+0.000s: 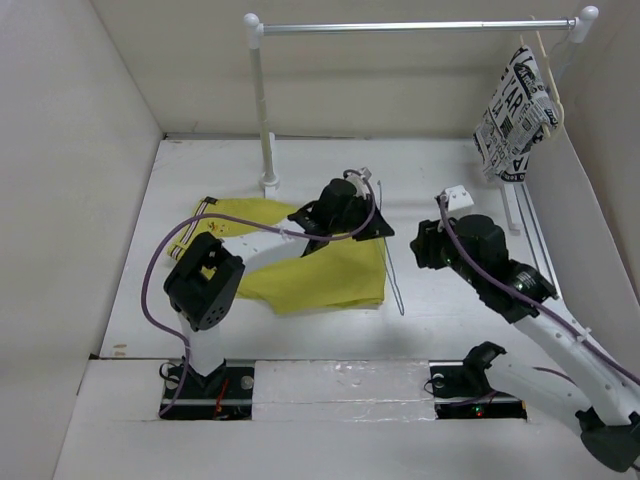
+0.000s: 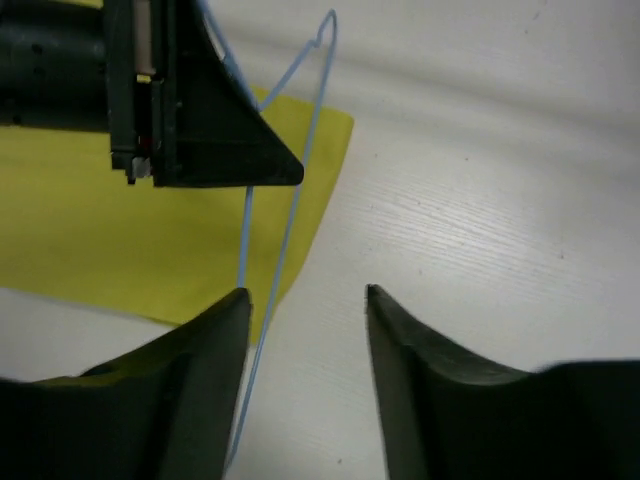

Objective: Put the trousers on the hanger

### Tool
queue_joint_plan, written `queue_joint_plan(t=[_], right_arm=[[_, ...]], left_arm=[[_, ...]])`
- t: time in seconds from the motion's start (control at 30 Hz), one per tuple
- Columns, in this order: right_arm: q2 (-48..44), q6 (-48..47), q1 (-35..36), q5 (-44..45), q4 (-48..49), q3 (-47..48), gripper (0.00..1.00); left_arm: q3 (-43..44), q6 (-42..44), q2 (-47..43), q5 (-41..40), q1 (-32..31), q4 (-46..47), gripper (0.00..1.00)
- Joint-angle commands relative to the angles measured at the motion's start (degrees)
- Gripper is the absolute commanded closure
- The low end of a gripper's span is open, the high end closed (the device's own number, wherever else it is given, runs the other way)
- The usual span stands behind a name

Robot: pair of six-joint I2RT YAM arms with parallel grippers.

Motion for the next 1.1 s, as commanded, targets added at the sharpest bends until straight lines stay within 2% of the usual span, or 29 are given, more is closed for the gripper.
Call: queue_joint_plan(t=[0.0, 0.03, 0.07, 0.13, 0.2, 0.33, 0.43, 0.63, 0.77, 0.93, 1.07], right_arm=[[-0.8, -2.9, -5.6, -13.8, 6.7, -4.6, 0.49], [-0.9, -2.9, -6.8, -16.2, 7.8, -5.4, 0.73], [-0.9, -2.9, -7.8, -17.9, 10.2, -6.3, 0.86], [-0.3, -2.7, -10.5, -21.8, 13.0, -8.9, 0.97], [1.6, -2.6, -11.8, -25.0, 16.9, -10.1, 1.00], [5.8, -2.9, -13.1, -26.7, 20.2, -11.7, 1.00], [10.5, -3.2, -13.7, -29.3, 22.3, -11.1, 0.97], [8.4, -3.6, -15.3, -26.5, 22.1, -9.8, 0.96], [10.8, -4.3, -16.7, -32.3, 22.4, -11.6, 0.93], [15.4, -0.8, -15.6, -33.4, 29.4, -16.8, 0.84], [21.5, 0.6, -14.9, -35.5, 37.1, -17.9, 0.83]], left_arm=[[-7.2, -5.0, -3.8, 6.9, 0.6, 19.2, 1.00], [-8.7, -5.9, -3.9, 8.0, 0.6, 21.5, 1.00], [-10.0, -5.7, -4.4, 8.5, 0.6, 24.8, 1.00], [-12.5, -3.7, -4.3, 8.9, 0.6, 26.3, 1.00], [-14.7, -2.8, -3.3, 10.8, 0.6, 30.7, 1.00], [-19.1, -3.6, -1.0, 12.2, 0.6, 36.1, 1.00], [-21.7, -7.3, -0.1, 15.5, 0.6, 45.1, 1.00], [-19.1, -2.3, -1.4, 15.2, -1.2, 42.0, 1.00], [-20.6, 0.6, 0.3, 15.6, -0.5, 40.1, 1.00], [-21.9, 5.1, 1.0, 12.0, 0.3, 33.7, 1.00], [-23.1, 5.7, 2.5, 10.0, 0.3, 33.1, 1.00]])
